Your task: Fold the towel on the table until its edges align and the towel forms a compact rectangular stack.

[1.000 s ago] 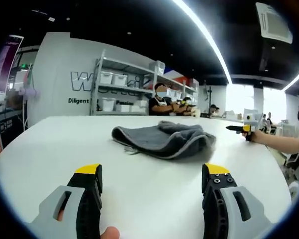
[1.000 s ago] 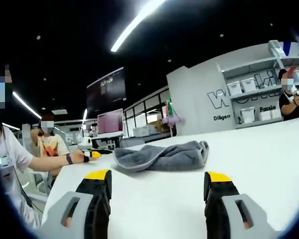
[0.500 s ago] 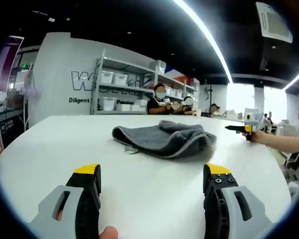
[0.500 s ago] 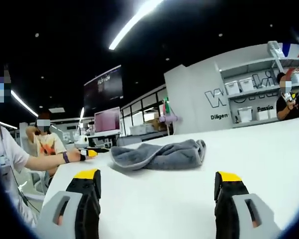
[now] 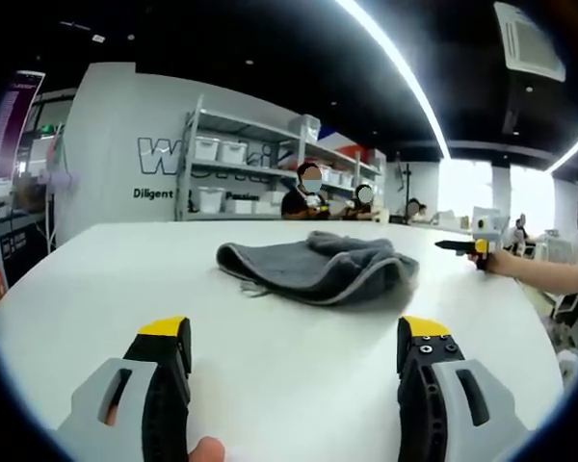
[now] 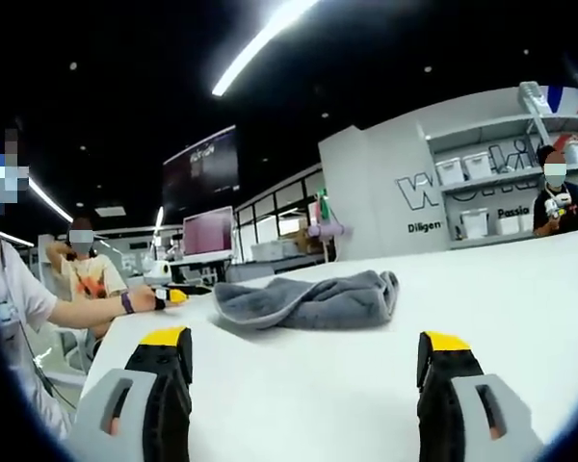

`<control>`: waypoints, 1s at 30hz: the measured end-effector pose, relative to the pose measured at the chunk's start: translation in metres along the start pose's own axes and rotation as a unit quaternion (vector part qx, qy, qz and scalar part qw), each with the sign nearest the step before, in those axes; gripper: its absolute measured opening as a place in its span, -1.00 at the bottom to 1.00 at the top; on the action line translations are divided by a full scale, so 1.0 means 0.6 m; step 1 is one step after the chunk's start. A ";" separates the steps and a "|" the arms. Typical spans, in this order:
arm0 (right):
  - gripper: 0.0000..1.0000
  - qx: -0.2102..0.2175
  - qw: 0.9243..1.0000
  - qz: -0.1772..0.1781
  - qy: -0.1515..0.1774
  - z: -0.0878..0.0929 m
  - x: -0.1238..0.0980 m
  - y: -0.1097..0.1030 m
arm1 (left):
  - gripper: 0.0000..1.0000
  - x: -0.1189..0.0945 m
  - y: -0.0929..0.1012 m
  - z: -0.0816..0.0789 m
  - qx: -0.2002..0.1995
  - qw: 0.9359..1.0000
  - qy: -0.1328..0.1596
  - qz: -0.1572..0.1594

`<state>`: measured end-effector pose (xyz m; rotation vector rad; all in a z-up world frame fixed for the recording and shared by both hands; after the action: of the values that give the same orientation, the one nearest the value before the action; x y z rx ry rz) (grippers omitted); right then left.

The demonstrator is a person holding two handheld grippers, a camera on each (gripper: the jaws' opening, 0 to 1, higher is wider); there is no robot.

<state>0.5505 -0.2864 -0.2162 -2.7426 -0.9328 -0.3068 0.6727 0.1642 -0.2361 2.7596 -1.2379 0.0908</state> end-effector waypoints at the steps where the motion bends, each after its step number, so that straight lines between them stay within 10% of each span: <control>1: 0.99 0.001 1.000 0.000 0.000 0.000 0.000 0.001 | 0.76 0.000 0.001 0.000 0.001 1.000 0.000 0.001; 30: 0.96 -0.011 1.000 0.000 -0.023 0.010 0.002 -0.004 | 0.80 0.014 0.020 0.002 0.053 0.998 -0.013 0.027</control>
<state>0.5509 -0.2820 -0.2214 -2.7818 -0.9451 -0.2574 0.6692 0.1502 -0.2352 2.8255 -1.3516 0.1289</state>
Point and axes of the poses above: the point that each gripper's makers call its tool centre point, and the gripper's own axes: x roughly forward along the fingers, y roughly to its right, z roughly out of its underside, the point moved 3 cm from there along -x, roughly backward along the fingers, and after that the axes turned 13 degrees about y, right-handed, at the moved point
